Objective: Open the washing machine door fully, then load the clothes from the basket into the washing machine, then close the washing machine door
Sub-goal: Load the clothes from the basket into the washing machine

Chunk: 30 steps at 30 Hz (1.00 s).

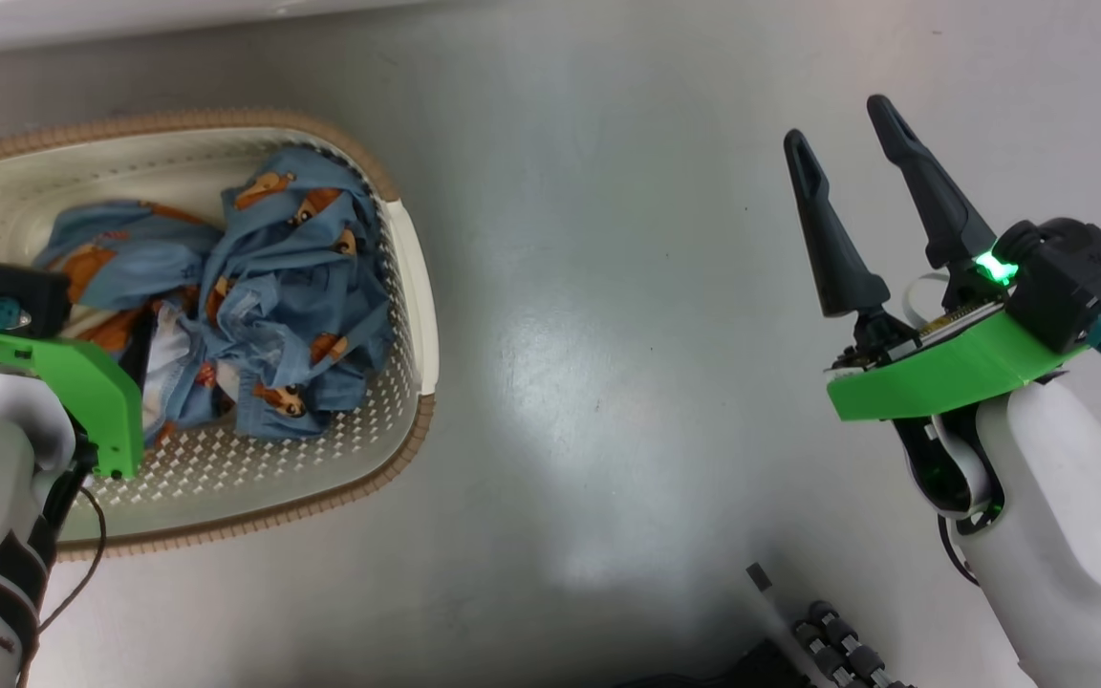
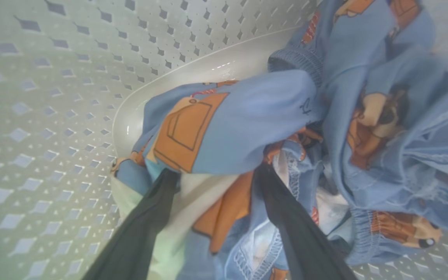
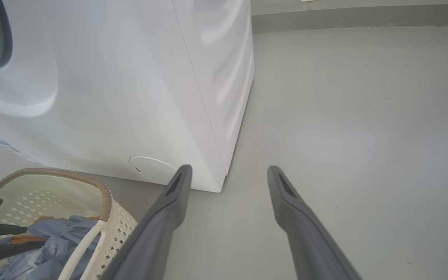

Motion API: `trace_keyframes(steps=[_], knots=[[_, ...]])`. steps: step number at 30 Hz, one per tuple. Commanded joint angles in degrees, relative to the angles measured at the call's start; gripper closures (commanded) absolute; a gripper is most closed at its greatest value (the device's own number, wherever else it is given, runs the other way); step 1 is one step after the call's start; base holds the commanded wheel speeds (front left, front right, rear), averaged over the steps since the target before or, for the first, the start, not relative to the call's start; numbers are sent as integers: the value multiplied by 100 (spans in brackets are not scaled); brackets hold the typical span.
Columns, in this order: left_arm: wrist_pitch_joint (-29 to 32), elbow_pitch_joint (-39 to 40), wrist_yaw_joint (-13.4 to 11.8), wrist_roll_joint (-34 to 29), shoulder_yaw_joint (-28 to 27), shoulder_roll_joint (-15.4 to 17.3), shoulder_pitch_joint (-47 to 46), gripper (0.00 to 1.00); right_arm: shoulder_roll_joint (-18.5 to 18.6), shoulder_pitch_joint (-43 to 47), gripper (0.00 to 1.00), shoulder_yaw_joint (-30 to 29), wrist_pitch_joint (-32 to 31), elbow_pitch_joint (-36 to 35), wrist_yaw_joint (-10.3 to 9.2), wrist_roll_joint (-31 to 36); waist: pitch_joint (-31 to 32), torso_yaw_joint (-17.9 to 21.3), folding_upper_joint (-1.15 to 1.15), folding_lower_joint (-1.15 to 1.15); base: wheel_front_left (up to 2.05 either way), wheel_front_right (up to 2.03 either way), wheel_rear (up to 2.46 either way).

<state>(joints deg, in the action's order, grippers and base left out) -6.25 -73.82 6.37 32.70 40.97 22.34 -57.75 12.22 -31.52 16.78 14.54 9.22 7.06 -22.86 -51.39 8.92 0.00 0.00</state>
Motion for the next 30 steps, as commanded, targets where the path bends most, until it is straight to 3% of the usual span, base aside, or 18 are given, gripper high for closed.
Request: trace_keyframes(steps=[1,7,8,9,10,11,12,23,30], knots=[[41,-12,2,14,-62,265,17,0,-28,94,0,128,46,-144,43,63,-32,9,0,0,0,0,0],[142,-12,40,47,-9,222,2,0,-38,63,0,160,46,-163,43,75,-64,12,0,0,0,0,0],[168,-12,44,63,-9,218,2,10,-37,60,0,166,46,-169,43,76,-68,12,0,0,0,0,0],[185,-12,49,74,-5,222,0,45,-36,58,0,173,46,-175,43,76,-72,15,0,0,0,0,0],[191,-12,54,82,1,232,-6,63,-34,52,0,178,46,-179,43,75,-77,17,0,0,0,0,0],[192,-12,59,91,6,233,-12,90,-32,46,0,181,46,-181,43,75,-78,16,0,0,0,0,0],[191,-12,62,102,10,216,-12,100,-29,44,0,180,46,-180,43,76,-70,10,0,0,0,0,0],[-49,-13,83,407,-150,109,128,100,-8,35,0,174,46,-113,43,80,206,-98,0,0,0,0,0],[-569,-13,71,821,-501,-60,275,100,11,84,0,117,46,-17,43,8,607,-229,0,0,0,0,0]])
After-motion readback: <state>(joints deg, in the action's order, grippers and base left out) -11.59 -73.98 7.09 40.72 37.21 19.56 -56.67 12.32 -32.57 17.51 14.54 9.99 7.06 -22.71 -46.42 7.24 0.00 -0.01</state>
